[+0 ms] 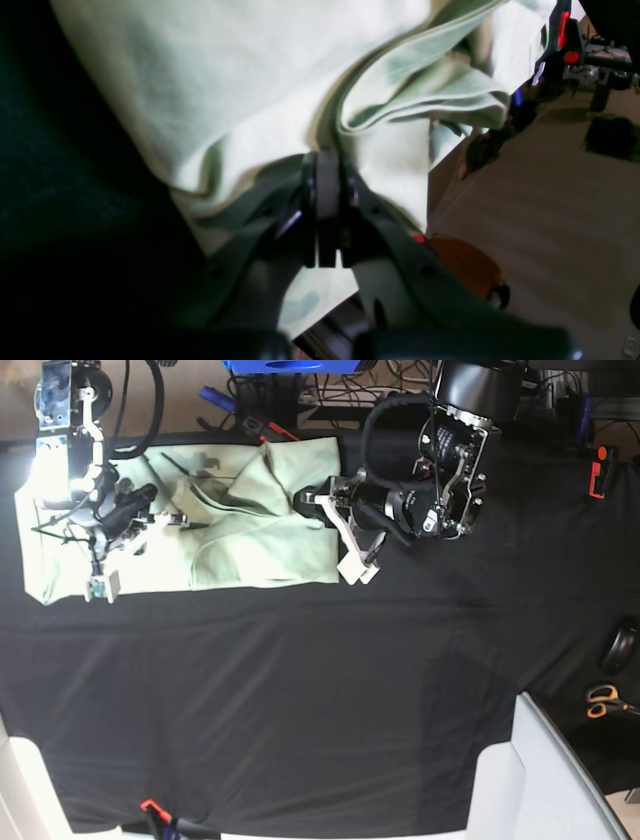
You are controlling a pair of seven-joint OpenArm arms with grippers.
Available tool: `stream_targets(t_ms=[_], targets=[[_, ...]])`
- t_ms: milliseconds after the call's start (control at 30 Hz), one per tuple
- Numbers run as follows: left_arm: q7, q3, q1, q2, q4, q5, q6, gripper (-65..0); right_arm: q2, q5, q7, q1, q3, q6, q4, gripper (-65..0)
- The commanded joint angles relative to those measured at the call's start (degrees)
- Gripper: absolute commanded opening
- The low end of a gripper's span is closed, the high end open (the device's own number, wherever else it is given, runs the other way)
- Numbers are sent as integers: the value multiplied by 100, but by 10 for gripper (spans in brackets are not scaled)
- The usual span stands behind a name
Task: Fold the T-shirt properly
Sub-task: 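Grasp the top shirt layer with the left gripper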
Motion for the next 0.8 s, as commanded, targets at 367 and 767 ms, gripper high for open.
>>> stream_targets(t_ms=[367,767], targets=[[-73,452,-312,209,-229,-113,-1,-650,29,17,99,-22,35,-6,107,-647],[-267,1305,-699,297,-554,-113,-1,-650,38,17,248,-101,44,-6,98,-647]])
